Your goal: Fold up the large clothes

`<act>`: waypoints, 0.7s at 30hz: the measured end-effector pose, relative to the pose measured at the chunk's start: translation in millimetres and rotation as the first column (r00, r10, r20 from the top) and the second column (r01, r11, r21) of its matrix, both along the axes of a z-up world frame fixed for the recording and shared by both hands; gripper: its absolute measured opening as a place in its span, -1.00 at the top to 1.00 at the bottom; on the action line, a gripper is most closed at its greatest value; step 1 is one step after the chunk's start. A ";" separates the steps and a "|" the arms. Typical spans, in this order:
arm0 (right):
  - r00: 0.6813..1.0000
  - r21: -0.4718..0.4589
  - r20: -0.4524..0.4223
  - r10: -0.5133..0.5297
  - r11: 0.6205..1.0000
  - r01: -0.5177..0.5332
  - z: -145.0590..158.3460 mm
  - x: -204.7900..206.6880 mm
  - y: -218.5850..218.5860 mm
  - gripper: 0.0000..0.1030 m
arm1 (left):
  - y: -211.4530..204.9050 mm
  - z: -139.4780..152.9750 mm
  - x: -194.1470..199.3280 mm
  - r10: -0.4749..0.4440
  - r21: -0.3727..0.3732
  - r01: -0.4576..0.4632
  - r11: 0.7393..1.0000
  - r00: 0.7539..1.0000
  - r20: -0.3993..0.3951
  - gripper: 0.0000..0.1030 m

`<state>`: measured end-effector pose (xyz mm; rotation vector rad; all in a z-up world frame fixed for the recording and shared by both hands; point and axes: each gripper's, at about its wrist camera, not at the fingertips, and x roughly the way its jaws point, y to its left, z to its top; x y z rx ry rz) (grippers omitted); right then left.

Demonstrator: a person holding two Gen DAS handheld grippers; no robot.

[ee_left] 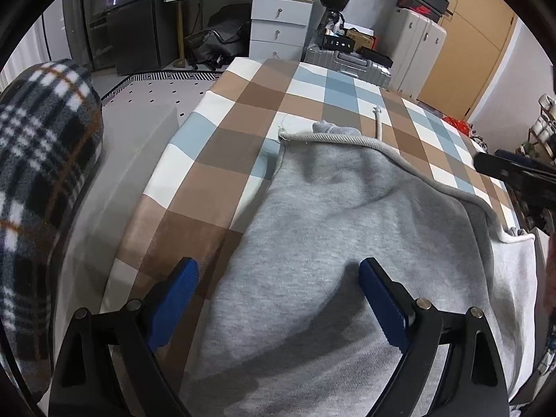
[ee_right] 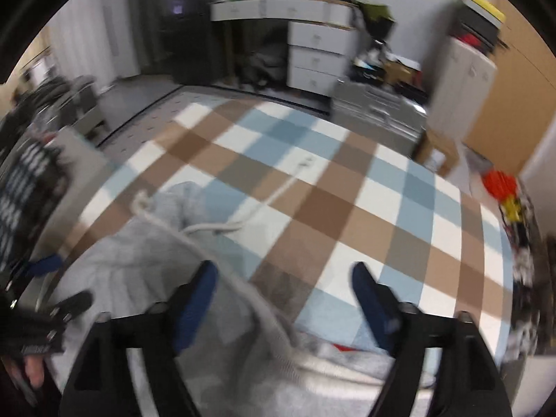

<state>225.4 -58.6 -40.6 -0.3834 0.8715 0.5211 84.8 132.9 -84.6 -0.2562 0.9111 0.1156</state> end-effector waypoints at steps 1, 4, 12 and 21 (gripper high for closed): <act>0.999 -0.006 -0.020 0.032 0.999 -0.032 -1.4 -3.7 0.7 -0.79 | -0.7 0.0 -0.1 -0.003 0.001 0.003 1.000 1.000 0.000 -0.77; 0.994 -0.117 -0.073 0.079 0.989 -0.087 -24.3 -11.1 1.0 -0.79 | -2.2 1.6 -1.4 -0.006 0.000 0.006 1.000 1.000 0.005 -0.77; 0.961 -0.093 -0.276 0.028 0.994 -0.056 -68.9 9.8 -27.8 0.42 | -16.3 13.1 -7.0 -0.046 0.081 0.040 0.996 0.996 0.078 -0.77; 0.954 -0.006 -0.268 -0.137 0.990 0.141 -59.3 48.3 -38.8 0.94 | -36.2 18.4 -6.0 -0.121 0.168 0.101 0.981 0.986 0.113 -0.77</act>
